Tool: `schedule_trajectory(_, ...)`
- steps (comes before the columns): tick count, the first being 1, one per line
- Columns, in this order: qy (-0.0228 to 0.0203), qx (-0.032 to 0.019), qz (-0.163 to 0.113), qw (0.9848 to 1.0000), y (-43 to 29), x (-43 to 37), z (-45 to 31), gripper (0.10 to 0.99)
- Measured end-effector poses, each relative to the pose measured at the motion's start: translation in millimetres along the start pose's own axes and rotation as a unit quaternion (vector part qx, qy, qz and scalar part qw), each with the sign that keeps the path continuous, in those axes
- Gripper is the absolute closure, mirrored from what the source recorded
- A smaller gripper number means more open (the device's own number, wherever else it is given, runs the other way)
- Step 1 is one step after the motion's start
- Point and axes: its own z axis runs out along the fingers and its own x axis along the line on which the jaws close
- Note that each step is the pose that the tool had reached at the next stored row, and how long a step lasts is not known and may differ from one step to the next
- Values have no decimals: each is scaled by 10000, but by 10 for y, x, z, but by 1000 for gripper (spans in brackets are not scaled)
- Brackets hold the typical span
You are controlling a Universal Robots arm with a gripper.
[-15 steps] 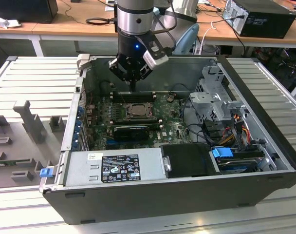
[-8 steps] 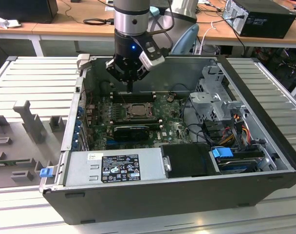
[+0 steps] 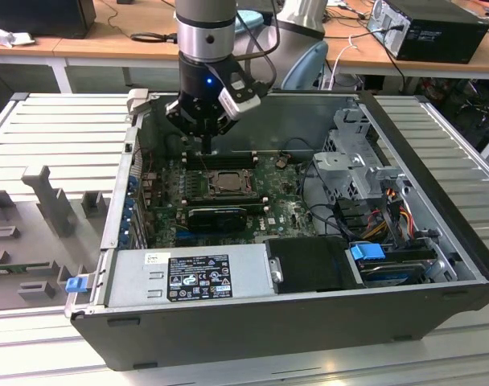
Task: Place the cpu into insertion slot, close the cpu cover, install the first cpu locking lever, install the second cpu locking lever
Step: 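Install the first cpu locking lever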
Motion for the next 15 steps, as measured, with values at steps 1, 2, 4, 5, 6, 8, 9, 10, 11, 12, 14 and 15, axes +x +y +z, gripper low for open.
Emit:
schedule_trajectory(1,-1,0,8,10000,3,28,13,980)
schedule_trajectory(2,0,0,9,10000,8,76,24,980)
schedule_trajectory(4,-1,-1,10,10000,18,182,47,980)
schedule_trajectory(5,-1,-2,10,10000,25,249,61,980)
schedule_trajectory(6,-3,-6,10,10000,35,311,84,980)
schedule_trajectory(8,-1,-5,10,10000,49,334,104,980)
schedule_trajectory(9,-1,-5,10,10000,60,334,115,980)
schedule_trajectory(10,-2,-8,10,10000,79,332,130,980)
schedule_trajectory(11,-2,-10,12,10000,113,329,155,980)
schedule_trajectory(12,-2,-11,14,10000,140,327,174,980)
schedule_trajectory(14,-3,-13,16,10000,178,323,195,980)
schedule_trajectory(15,-3,-13,17,10000,194,321,202,980)
